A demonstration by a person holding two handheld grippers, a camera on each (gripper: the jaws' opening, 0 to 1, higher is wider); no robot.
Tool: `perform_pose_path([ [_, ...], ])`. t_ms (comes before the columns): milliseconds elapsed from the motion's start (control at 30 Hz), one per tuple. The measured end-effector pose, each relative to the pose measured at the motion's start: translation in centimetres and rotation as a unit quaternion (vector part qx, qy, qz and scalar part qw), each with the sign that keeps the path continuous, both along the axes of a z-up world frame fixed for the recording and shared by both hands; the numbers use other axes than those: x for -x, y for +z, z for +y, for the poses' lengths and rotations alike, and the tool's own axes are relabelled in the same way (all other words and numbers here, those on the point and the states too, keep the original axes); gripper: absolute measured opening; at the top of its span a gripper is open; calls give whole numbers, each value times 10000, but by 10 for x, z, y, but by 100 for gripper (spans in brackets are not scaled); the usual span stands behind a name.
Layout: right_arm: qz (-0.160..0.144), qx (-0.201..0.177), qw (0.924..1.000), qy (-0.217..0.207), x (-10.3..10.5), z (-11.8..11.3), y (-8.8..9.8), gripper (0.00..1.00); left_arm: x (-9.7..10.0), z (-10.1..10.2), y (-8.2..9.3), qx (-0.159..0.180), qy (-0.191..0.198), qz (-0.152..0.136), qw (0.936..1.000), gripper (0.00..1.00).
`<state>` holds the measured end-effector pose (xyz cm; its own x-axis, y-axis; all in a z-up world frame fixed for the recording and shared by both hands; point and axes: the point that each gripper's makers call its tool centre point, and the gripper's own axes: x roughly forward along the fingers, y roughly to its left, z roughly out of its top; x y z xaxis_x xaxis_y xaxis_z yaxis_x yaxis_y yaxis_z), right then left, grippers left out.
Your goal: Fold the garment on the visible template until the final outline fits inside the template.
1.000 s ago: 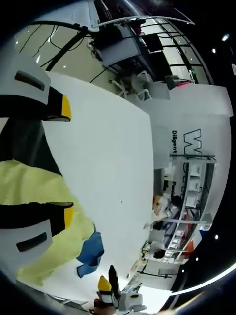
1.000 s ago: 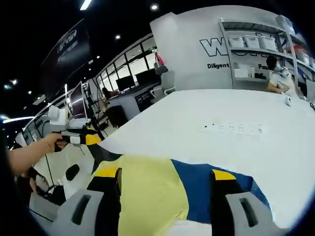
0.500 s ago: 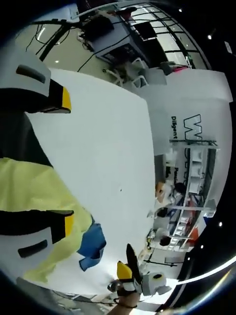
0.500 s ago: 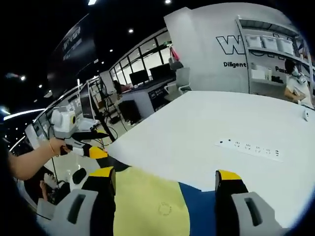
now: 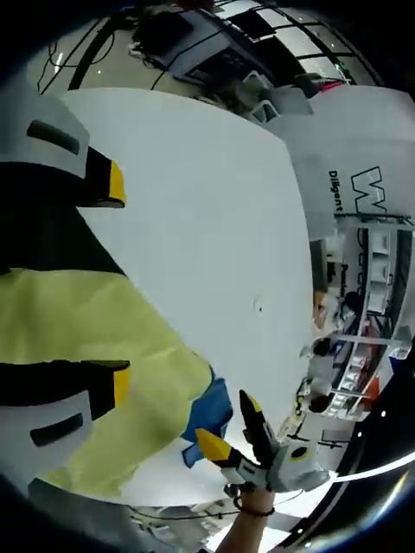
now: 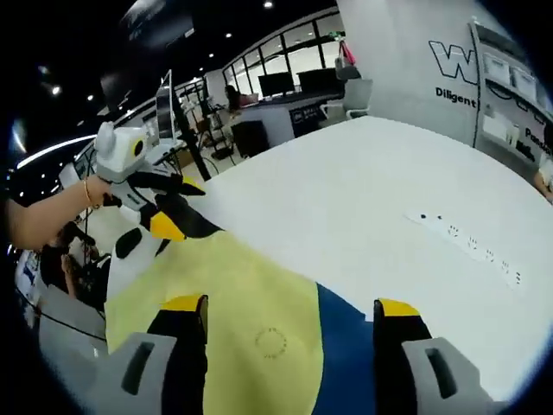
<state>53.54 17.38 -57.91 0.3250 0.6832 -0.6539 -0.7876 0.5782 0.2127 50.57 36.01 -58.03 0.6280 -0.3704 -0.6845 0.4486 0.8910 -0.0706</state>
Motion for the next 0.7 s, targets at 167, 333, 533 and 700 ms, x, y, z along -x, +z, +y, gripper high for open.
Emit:
perform_pose_path([
  [167,70,51,9999,107,-3,11,-22,67,0,-3,-17,76,-130,203,9997,66],
  [333,-12,-14,10000,51,-8,17,-30,59,0,1,-29,-116,-259,249,9993,59],
  [533,-129,163,9997,155,-16,12,-43,41,-5,4,-41,-279,-377,245,9986,52],
  [700,-249,312,9990,195,-19,9,-45,20,-2,6,-52,-403,-492,424,9971,28],
])
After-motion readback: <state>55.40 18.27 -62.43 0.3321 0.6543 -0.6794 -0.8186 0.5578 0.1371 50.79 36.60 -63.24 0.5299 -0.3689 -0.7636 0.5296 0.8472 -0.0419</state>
